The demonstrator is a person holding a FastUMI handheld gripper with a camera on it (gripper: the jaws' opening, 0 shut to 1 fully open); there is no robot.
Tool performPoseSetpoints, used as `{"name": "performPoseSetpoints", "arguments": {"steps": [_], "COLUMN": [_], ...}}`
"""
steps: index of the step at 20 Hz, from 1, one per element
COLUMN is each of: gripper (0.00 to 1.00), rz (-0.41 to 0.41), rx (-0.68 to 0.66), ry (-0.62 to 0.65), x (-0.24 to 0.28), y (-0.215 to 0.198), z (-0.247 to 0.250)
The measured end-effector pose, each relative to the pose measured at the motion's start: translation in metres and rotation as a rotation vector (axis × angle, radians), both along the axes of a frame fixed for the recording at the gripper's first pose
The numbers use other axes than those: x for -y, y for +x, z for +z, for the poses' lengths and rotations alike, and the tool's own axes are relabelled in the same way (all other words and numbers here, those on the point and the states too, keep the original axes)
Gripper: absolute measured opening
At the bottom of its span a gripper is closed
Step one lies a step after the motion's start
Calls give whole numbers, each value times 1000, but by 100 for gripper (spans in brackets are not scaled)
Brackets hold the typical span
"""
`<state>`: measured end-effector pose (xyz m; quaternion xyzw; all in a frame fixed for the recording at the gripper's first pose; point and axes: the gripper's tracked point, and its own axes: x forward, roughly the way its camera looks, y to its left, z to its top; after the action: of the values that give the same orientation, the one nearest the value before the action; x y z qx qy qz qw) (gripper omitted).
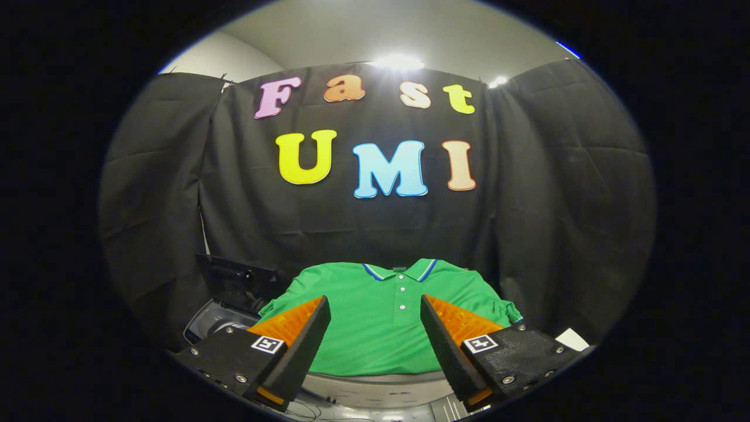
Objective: Put the clothes into the washing machine and then close the washing machine lid.
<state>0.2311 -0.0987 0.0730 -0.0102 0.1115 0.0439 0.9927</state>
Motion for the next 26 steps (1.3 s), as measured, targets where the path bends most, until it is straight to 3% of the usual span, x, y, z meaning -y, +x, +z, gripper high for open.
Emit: {"name": "performPoseSetpoints", "arguments": {"steps": [14,26], "gripper": [96,96], "rz": [8,41], "rx": [-188,-380], "ry": [-71,-108], "x": [22,32], "y": [108,126], "z": [-40,-100]}}
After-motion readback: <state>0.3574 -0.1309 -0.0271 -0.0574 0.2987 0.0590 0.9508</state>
